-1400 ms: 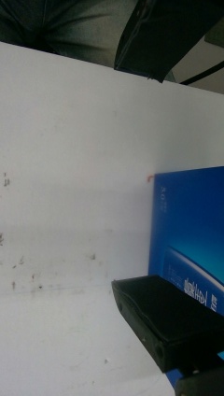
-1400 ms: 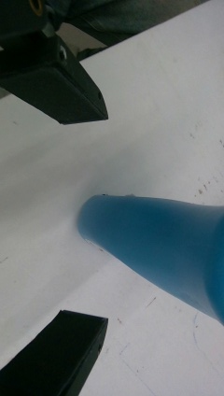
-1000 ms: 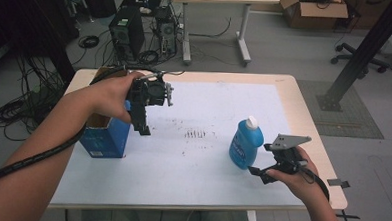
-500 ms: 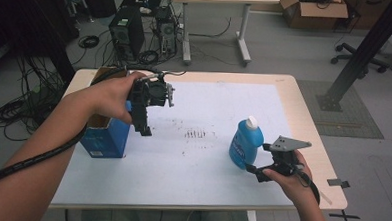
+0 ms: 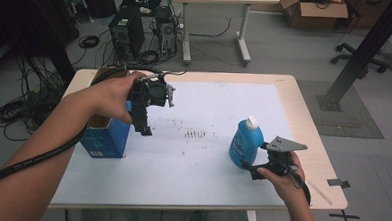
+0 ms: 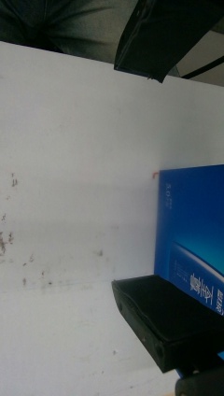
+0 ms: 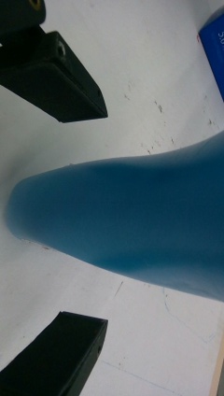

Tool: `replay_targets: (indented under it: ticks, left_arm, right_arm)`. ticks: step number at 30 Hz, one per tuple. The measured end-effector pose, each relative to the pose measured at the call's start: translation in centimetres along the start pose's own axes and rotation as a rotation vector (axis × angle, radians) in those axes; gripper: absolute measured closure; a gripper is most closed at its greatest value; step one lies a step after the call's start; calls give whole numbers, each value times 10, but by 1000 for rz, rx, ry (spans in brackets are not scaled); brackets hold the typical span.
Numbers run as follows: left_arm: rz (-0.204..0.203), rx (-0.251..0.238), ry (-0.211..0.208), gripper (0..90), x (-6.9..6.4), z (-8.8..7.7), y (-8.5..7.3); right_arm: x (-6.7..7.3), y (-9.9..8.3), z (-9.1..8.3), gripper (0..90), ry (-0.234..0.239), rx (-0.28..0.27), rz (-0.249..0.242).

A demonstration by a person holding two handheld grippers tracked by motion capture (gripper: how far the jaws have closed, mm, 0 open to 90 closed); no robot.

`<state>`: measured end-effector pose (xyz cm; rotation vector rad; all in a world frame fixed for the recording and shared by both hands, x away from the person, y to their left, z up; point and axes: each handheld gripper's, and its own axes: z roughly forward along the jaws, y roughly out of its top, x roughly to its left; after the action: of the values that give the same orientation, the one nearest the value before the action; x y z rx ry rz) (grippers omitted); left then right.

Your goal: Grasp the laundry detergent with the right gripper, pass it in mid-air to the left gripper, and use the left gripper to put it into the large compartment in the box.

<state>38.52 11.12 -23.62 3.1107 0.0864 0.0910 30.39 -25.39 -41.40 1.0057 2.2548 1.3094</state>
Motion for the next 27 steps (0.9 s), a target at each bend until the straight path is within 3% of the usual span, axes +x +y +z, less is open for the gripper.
replay_targets:
  ticks: [13,27]
  left_arm:
    - [2,-4,7,2,-1,0,1]
    - [3,-8,11,2,-3,-2,-3]
  right_arm:
    - [1,-7,4,5,-47,-92,44]
    - [9,-7,28,7,-63,-125,73]
